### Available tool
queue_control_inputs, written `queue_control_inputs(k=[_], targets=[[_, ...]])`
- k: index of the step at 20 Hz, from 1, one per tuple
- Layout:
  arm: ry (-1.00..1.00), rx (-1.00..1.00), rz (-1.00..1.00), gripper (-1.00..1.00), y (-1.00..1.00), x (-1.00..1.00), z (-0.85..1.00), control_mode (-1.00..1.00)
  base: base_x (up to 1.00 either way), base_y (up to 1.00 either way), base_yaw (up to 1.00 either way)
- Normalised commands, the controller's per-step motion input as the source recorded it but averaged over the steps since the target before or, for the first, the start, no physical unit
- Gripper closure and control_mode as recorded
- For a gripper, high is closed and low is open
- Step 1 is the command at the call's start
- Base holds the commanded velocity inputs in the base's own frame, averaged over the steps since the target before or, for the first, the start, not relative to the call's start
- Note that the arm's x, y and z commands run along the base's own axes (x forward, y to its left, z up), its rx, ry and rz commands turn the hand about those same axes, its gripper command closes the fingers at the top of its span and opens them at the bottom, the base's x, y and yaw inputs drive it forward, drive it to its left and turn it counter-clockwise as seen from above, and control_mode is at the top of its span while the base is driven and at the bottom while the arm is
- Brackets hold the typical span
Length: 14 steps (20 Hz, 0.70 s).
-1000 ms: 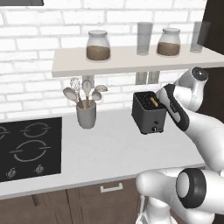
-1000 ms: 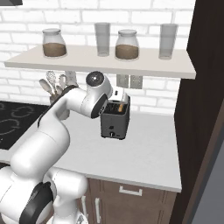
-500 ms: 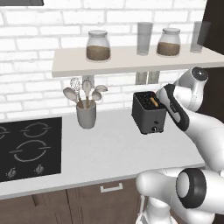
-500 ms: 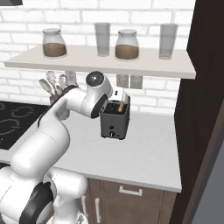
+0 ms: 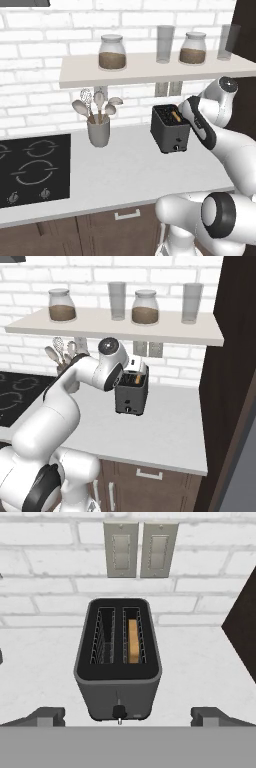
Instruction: Start the toaster. Once the lever pops up, take the bread to the plate on the dining counter.
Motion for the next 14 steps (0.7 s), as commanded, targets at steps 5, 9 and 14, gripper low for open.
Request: queue_control_inputs(k=[5, 9, 14], targets=[[0.00, 0.00, 0.00, -1.00, 0.00, 0.00, 0.00, -1.00, 0.00, 0.00, 0.00], [0.00, 0.00, 0.00, -1.00, 0.00, 0.00, 0.00, -1.00, 0.00, 0.00, 0.00], [0.00, 0.00, 0.00, -1.00, 0.00, 0.00, 0.00, -1.00, 0.00, 0.00, 0.00]])
